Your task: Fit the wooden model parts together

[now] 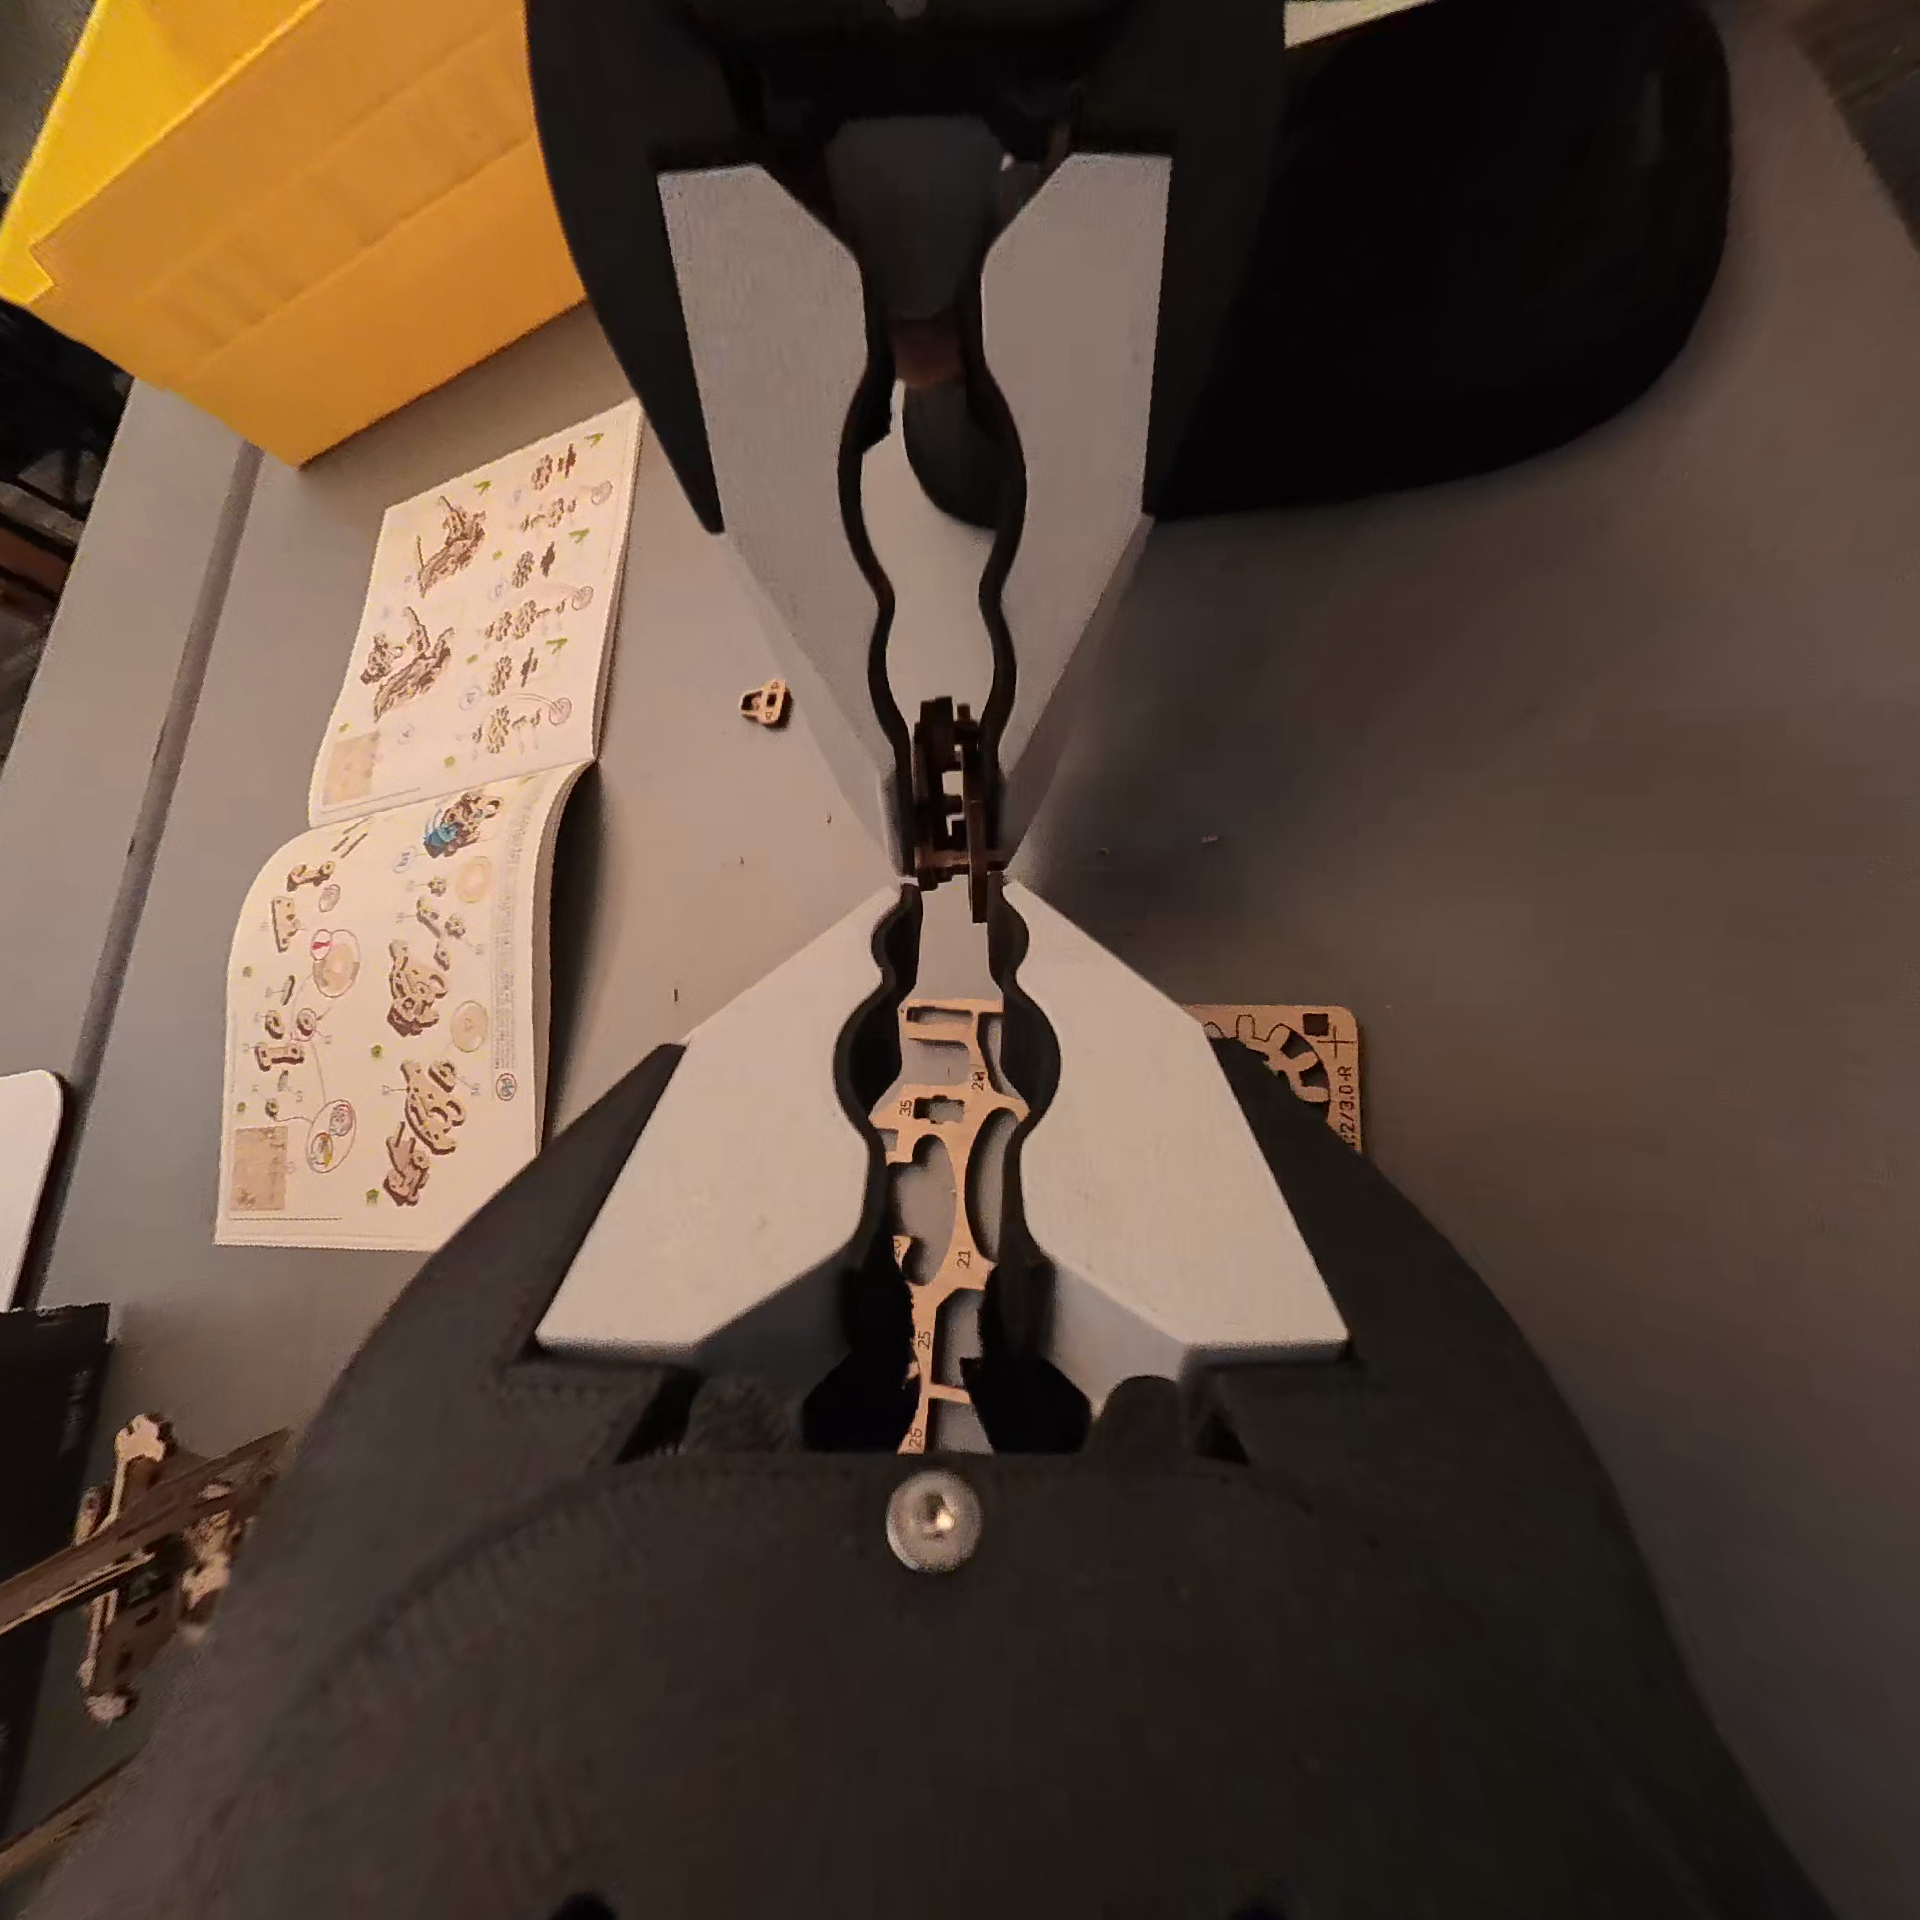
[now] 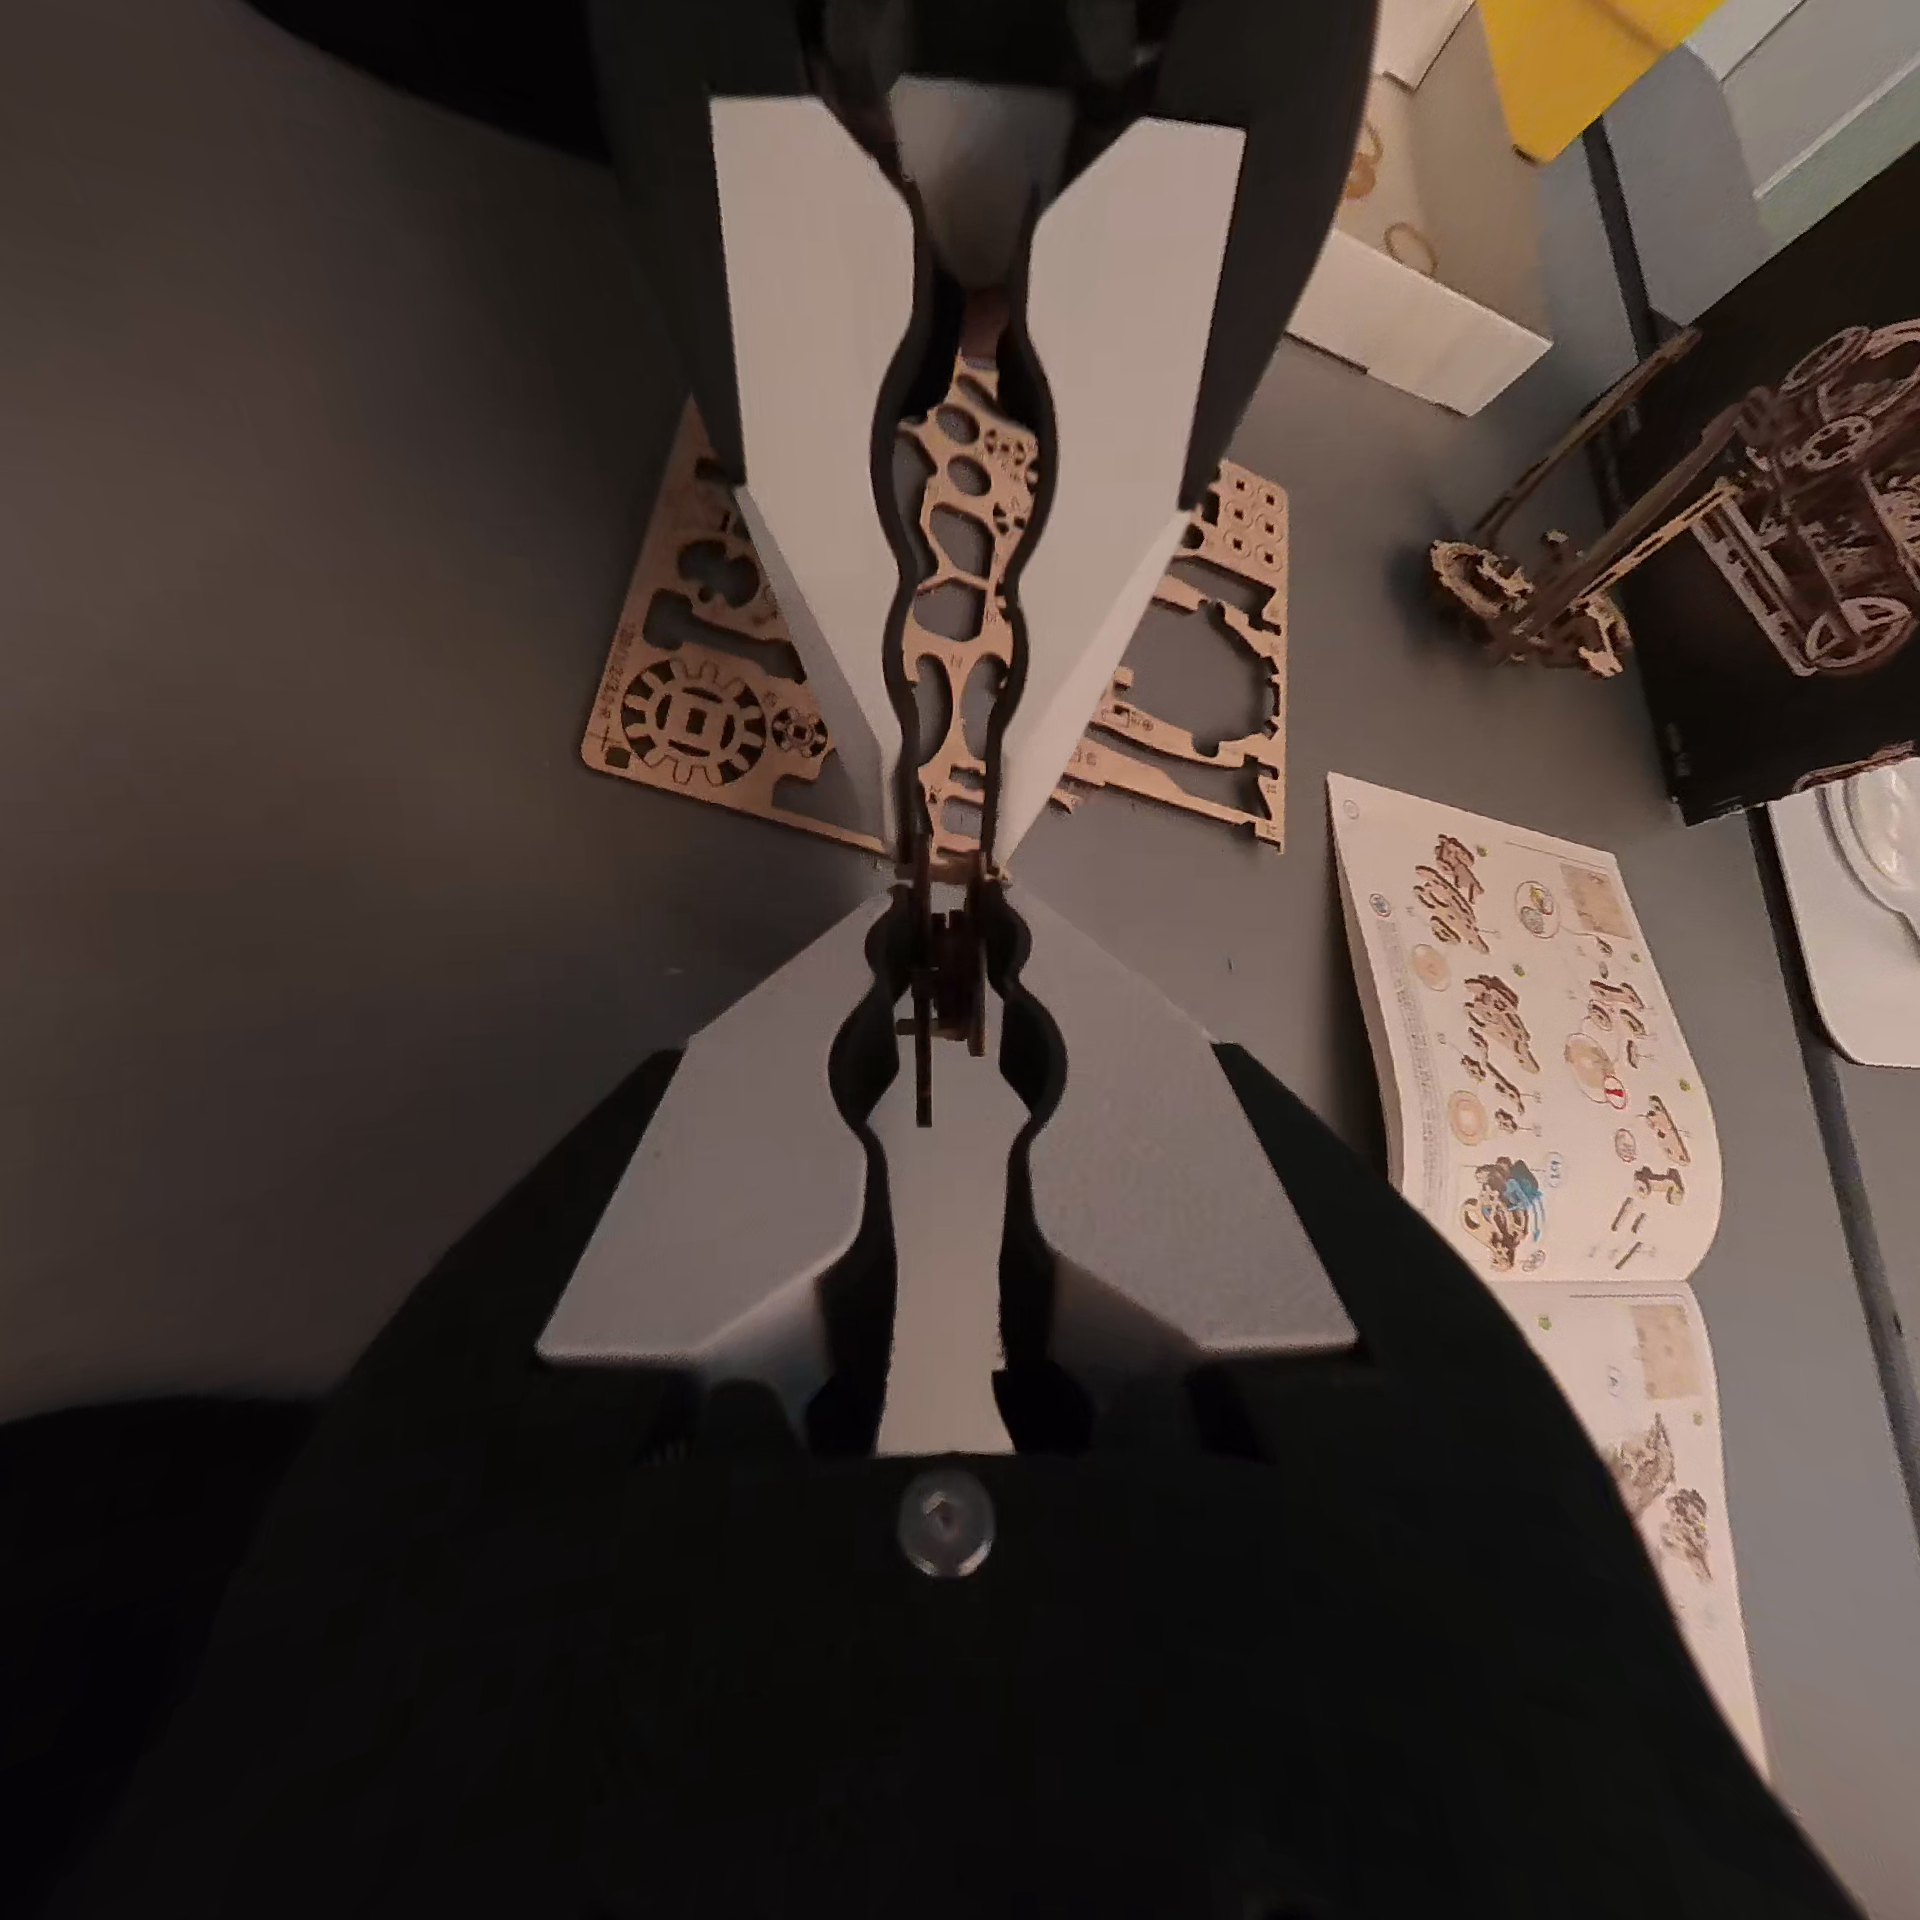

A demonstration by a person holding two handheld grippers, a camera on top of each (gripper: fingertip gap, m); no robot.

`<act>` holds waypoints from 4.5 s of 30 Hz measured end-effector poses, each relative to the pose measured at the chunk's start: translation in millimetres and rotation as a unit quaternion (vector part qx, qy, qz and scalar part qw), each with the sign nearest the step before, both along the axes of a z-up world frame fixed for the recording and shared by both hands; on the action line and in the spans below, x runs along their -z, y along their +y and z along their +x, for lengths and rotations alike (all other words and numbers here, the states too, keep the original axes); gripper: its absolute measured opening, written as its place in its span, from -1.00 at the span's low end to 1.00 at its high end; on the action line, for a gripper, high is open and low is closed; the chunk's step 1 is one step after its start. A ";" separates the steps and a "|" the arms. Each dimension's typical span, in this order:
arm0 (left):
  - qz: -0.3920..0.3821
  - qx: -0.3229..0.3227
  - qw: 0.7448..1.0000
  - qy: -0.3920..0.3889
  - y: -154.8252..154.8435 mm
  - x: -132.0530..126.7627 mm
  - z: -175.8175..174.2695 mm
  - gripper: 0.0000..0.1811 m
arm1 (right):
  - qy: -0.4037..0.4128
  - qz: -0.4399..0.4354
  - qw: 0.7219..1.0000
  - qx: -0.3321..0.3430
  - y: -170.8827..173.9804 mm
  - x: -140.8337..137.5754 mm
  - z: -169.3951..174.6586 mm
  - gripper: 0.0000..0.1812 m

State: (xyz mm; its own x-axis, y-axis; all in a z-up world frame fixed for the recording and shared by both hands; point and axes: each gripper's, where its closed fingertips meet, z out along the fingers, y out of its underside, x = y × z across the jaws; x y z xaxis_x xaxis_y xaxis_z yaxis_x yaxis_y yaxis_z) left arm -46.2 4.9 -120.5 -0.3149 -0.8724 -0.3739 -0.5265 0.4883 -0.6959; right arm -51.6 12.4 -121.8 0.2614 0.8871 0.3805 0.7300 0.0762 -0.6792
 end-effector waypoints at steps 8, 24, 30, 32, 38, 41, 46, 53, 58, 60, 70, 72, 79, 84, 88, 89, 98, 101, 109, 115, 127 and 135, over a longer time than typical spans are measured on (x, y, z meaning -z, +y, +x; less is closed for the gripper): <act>0.003 -0.006 0.999 0.032 -4.8 4.3 -0.3 -0.88 | -0.036 -0.003 0.999 0.005 -3.8 6.6 0.4 -0.89; 0.030 -0.009 0.999 0.022 -1.6 4.2 0.9 -0.88 | -0.056 0.025 0.998 0.018 -0.9 5.7 0.0 -0.89; 0.051 -0.006 0.998 0.028 -2.4 9.9 1.0 -0.89 | -0.069 0.027 0.997 0.016 -1.4 11.1 0.1 -0.89; 0.036 -0.010 0.999 0.032 -2.6 9.9 1.2 -0.89 | -0.065 0.021 0.997 0.019 -1.6 11.1 0.1 -0.89; 0.036 -0.009 0.998 0.040 -3.6 10.3 0.4 -0.89 | -0.069 0.020 0.997 0.019 -2.5 11.3 -0.5 -0.89; 0.044 -0.011 0.998 0.046 -3.9 10.7 0.1 -0.89 | -0.075 0.023 0.997 0.020 -2.9 11.6 -0.7 -0.90; 0.041 -0.010 0.998 0.052 -5.2 10.8 -0.7 -0.89 | -0.072 0.015 0.997 0.019 -4.2 11.3 -1.3 -0.90; 0.042 -0.017 0.999 0.027 -1.5 0.6 1.1 -0.89 | -0.037 0.015 0.999 0.019 -1.1 0.8 0.7 -0.88; -0.018 -0.020 0.999 0.032 -2.6 3.3 0.5 -0.89 | -0.017 -0.012 1.000 0.014 -2.2 2.4 0.2 -0.87; -0.036 -0.022 0.999 0.025 -2.4 0.8 1.0 -0.89 | 0.014 -0.039 0.999 0.015 -2.4 -0.9 0.3 -0.87; -0.038 -0.023 0.999 0.026 -1.3 2.2 0.6 -0.89 | 0.048 -0.067 0.997 0.001 -4.1 -2.5 0.9 -0.86; -0.033 -0.023 0.999 0.029 -1.0 3.1 0.4 -0.89 | 0.050 -0.064 0.997 0.001 -3.7 -3.6 0.2 -0.84; -0.029 -0.023 0.999 0.035 -0.3 6.7 -0.4 -0.89 | 0.051 -0.068 0.996 0.002 -3.0 -0.5 -0.1 -0.88; -0.007 -0.005 1.000 0.015 -1.9 4.2 -0.5 -0.81 | 0.055 -0.071 0.996 0.015 0.7 -1.7 4.4 -0.89; -0.025 0.004 1.000 -0.003 -4.7 -2.6 -0.2 -0.87 | 0.045 -0.057 0.997 0.004 -1.9 -1.8 2.4 -0.89; -0.022 0.006 1.000 -0.005 -3.9 -3.3 -0.7 -0.88 | 0.041 -0.053 0.998 0.001 -2.6 -1.6 1.7 -0.89; 0.018 0.020 1.000 -0.001 -4.9 2.5 -0.9 -0.88 | 0.037 -0.049 0.998 -0.010 -5.8 0.0 -1.3 -0.89; 0.032 0.022 0.999 0.004 -4.1 4.2 -1.2 -0.88 | 0.040 -0.053 0.998 -0.007 -5.1 1.4 -1.9 -0.89; 0.019 0.012 1.000 0.005 -2.2 0.0 0.4 -0.89 | 0.045 -0.055 0.997 0.005 -2.9 -2.4 0.4 -0.89; 0.002 0.017 1.000 0.000 -7.5 -6.5 0.1 -0.90 | 0.069 -0.083 0.994 -0.007 -8.3 -8.1 0.1 -0.90; -0.012 0.024 0.999 0.022 -9.9 1.6 -1.2 -0.90 | 0.048 -0.084 0.995 -0.017 -10.6 0.1 -0.4 -0.90; -0.096 0.014 0.995 -0.028 -7.7 -12.4 1.0 -0.88 | 0.136 -0.154 0.979 -0.017 -10.0 -13.5 2.0 -0.90</act>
